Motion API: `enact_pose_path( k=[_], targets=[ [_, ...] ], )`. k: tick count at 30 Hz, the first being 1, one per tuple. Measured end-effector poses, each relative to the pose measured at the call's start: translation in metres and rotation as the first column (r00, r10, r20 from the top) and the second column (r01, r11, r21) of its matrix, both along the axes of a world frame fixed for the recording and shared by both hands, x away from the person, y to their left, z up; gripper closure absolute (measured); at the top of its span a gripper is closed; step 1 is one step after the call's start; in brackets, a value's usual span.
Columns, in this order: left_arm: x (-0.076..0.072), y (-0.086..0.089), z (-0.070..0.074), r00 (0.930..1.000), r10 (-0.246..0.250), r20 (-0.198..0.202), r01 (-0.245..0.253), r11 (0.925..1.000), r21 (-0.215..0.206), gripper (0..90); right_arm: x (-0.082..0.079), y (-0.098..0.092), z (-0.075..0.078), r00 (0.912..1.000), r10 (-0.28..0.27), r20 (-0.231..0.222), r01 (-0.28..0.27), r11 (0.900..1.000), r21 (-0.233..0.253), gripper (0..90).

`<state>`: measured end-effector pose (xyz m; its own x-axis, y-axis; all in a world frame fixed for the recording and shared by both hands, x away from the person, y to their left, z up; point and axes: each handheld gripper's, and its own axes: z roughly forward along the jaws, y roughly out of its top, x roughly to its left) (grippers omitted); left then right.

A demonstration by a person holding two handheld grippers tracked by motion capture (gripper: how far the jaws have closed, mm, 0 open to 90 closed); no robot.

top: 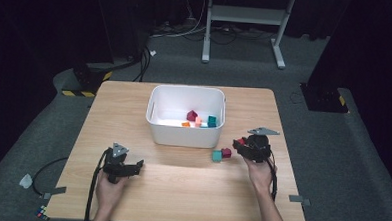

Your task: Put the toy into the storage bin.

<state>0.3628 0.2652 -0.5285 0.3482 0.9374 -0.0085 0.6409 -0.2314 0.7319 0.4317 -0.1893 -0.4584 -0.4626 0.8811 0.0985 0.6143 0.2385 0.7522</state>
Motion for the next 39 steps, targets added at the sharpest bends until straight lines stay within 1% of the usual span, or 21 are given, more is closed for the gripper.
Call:
enact_pose_path(
  k=[5, 6, 8, 10, 12, 15, 16, 18, 24, 28, 31, 32, 33, 37, 39],
  targets=[
    [0.0, 0.0, 0.0, 1.0, 0.0, 0.0, 0.0, 1.0, 0.0, 14.6, -0.002, 0.0, 0.009, 0.9999, 0.01, 0.004, -0.01, 1.0, 0.007, 58.7],
    [0.0, 0.0, 0.0, 1.0, 0.0, 0.0, 0.0, 1.0, 0.0, 14.6, -0.003, 0.0, 0.012, 0.9998, 0.015, 0.011, -0.015, 1.0, 0.007, 58.7],
    [0.0, 0.0, 0.0, 1.0, 0.0, 0.0, 0.0, 1.0, 0.0, 14.6, -0.004, 0.002, 0.018, 0.9996, 0.022, 0.015, -0.022, 1.0, 0.013, 58.7],
    [0.0, 0.0, 0.0, 1.0, 0.0, 0.0, 0.0, 1.0, 0.0, 14.6, -0.005, 0.002, 0.021, 0.9996, 0.024, 0.015, -0.025, 1.0, 0.012, 58.7],
    [0.0, 0.0, 0.0, 1.0, 0.0, 0.0, 0.0, 1.0, 0.0, 14.6, -0.006, 0.005, 0.027, 0.9988, 0.039, 0.028, -0.039, 0.999, 0.01, 58.7],
    [0.0, 0.0, 0.0, 1.0, 0.0, 0.0, 0.0, 1.0, 0.0, 14.6, -0.007, 0.006, 0.031, 0.9979, 0.051, 0.039, -0.052, 0.999, 0.013, 58.8],
    [0.0, 0.0, 0.0, 1.0, 0.0, 0.0, 0.0, 1.0, 0.0, 14.6, -0.007, 0.008, 0.036, 0.9974, 0.058, 0.044, -0.058, 0.998, 0.009, 58.8],
    [0.0, 0.0, 0.0, 1.0, 0.0, 0.0, 0.0, 1.0, 0.0, 14.6, -0.008, 0.009, 0.038, 0.9971, 0.061, 0.046, -0.062, 0.998, 0.011, 58.8],
    [0.0, 0.0, 0.0, 1.0, 0.0, 0.0, 0.0, 1.0, 0.0, 14.6, -0.01, 0.014, 0.057, 0.9941, 0.083, 0.071, -0.084, 0.996, 0.01, 58.8],
    [0.0, 0.0, 0.0, 1.0, 0.0, 0.0, 0.0, 1.0, 0.0, 14.6, -0.01, 0.017, 0.07, 0.9918, 0.099, 0.081, -0.101, 0.995, 0.025, 58.8],
    [0.0, 0.0, 0.0, 1.0, 0.0, 0.0, 0.0, 1.0, 0.0, 14.6, -0.009, 0.02, 0.079, 0.9898, 0.112, 0.088, -0.116, 0.992, 0.042, 58.8],
    [0.0, 0.0, 0.0, 1.0, 0.0, 0.0, 0.0, 1.0, 0.0, 14.6, -0.008, 0.023, 0.085, 0.9886, 0.12, 0.09, -0.124, 0.991, 0.045, 58.8],
    [0.0, 0.0, 0.0, 1.0, 0.0, 0.0, 0.0, 1.0, 0.0, 14.6, -0.008, 0.023, 0.085, 0.9886, 0.12, 0.09, -0.124, 0.991, 0.045, 58.8],
    [0.0, 0.0, 0.0, 1.0, 0.0, 0.0, 0.0, 1.0, -0.001, 14.6, -0.004, 0.029, 0.096, 0.9857, 0.136, 0.099, -0.141, 0.989, 0.048, 58.8],
    [0.0, 0.0, 0.0, 1.0, 0.0, 0.0, 0.0, 1.0, -0.001, 14.6, -0.003, 0.033, 0.102, 0.9838, 0.144, 0.106, -0.149, 0.988, 0.039, 58.8]
  ],
)
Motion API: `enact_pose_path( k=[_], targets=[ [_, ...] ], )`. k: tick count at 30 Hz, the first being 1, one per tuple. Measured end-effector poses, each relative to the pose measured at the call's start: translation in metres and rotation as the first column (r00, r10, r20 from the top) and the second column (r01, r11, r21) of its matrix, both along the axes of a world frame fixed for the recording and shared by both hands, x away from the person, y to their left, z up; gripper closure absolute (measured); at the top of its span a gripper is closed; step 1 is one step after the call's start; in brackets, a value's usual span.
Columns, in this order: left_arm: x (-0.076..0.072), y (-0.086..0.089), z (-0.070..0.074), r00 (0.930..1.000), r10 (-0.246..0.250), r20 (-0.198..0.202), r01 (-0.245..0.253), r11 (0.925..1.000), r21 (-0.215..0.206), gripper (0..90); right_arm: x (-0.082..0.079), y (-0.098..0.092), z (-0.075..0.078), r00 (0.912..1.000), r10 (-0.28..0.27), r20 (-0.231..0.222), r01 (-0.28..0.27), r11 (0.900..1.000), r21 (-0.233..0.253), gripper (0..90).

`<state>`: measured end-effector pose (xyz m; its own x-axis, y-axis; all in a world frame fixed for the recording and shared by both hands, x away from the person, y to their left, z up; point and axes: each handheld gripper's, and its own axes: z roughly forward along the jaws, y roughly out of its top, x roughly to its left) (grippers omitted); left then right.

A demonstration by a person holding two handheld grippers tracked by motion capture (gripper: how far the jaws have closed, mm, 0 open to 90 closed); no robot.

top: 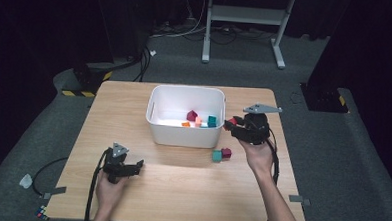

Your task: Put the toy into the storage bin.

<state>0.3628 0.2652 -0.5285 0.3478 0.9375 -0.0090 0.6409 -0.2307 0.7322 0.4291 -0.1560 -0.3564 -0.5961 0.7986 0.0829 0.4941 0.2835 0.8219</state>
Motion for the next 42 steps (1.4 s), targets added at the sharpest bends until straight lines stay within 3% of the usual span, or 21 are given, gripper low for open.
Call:
enact_pose_path(
  k=[4, 13, 35, 42],
  targets=[
    [0.0, 0.0, 0.0, 1.0, 0.0, 0.0, 0.0, 1.0, 0.0, 14.6, 0.002, 0.01, 0.012, 0.9998, 0.015, 0.016, -0.015, 1.0, -0.006, 58.8],
    [0.0, 0.0, 0.0, 1.0, 0.0, 0.0, 0.0, 1.0, 0.0, 14.6, 0.017, 0.036, 0.024, 0.9981, 0.061, -0.005, -0.061, 0.998, 0.003, 58.8],
    [0.0, 0.0, 0.0, 1.0, 0.0, 0.0, 0.0, 1.0, 0.0, 14.6, 0.057, 0.087, 0.018, 0.9965, 0.067, -0.051, -0.069, 0.997, -0.038, 58.6],
    [0.0, 0.0, 0.0, 1.0, 0.001, 0.0, -0.001, 1.0, -0.002, 14.5, 0.065, 0.093, 0.015, 0.9965, 0.055, -0.064, -0.058, 0.997, -0.047, 58.6]
  ],
)
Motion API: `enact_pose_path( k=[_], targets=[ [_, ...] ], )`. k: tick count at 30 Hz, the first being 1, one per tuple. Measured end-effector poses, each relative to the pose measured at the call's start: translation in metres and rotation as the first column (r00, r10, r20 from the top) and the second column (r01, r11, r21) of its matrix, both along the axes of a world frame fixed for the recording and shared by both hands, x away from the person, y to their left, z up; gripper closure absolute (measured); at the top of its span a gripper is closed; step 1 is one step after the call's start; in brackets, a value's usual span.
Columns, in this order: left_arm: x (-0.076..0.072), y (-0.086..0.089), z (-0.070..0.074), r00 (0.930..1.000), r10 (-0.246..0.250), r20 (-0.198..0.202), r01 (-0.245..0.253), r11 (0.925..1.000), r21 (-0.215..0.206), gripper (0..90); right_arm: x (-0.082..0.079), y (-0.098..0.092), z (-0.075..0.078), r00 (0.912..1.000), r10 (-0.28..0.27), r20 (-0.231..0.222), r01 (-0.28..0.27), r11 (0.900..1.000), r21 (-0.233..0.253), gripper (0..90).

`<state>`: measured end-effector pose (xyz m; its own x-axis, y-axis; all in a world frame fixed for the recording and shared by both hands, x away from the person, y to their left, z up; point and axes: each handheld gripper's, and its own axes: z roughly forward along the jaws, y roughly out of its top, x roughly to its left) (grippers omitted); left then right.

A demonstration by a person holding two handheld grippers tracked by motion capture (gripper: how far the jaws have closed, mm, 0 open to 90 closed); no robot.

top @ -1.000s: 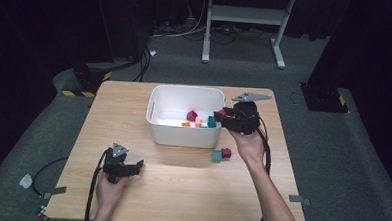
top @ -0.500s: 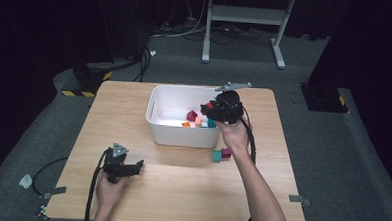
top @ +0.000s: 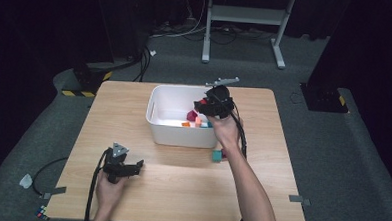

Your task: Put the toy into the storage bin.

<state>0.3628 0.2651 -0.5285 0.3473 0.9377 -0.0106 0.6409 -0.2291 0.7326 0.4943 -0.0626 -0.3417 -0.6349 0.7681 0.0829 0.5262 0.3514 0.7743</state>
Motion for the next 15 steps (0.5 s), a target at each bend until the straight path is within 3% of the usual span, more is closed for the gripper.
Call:
enact_pose_path(
  k=[15],
  targets=[
    [0.0, 0.0, 0.0, 1.0, 0.0, 0.0, 0.0, 1.0, 0.0, 14.6, 0.008, 0.011, -0.01, 0.9998, 0.003, -0.019, -0.004, 1.0, -0.023, 58.4]
  ],
)
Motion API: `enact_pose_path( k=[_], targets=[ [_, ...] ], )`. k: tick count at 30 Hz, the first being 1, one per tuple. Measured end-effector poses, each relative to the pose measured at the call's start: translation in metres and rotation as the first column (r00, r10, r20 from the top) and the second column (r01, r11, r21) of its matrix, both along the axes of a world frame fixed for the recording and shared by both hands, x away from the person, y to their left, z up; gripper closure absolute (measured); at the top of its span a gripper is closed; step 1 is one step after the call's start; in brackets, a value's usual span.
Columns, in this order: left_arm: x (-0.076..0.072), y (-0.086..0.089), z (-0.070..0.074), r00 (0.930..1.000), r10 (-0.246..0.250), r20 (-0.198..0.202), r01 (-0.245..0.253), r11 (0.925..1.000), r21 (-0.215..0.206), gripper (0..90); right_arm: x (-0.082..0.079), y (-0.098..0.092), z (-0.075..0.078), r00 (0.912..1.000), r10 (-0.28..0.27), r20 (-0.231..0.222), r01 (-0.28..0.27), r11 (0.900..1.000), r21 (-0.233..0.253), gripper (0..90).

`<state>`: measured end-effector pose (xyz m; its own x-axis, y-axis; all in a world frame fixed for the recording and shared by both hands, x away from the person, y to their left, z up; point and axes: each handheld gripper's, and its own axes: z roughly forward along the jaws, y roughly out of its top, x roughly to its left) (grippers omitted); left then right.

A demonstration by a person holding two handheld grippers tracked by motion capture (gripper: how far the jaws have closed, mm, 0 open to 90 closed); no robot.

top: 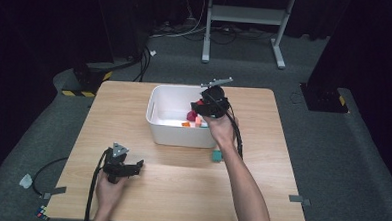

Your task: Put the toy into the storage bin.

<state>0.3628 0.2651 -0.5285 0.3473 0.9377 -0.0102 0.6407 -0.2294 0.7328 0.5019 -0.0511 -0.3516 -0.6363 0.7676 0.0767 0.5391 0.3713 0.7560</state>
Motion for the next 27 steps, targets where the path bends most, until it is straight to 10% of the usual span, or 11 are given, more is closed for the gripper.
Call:
enact_pose_path(
  k=[27],
  targets=[
    [0.0, 0.0, 0.0, 1.0, 0.0, 0.0, 0.0, 1.0, 0.0, 14.5, -0.0049, -0.0051, 0.0018, 0.9996, -0.002, 0.029, 0.002, 1.0, 0.0, 50.6]
  ],
)
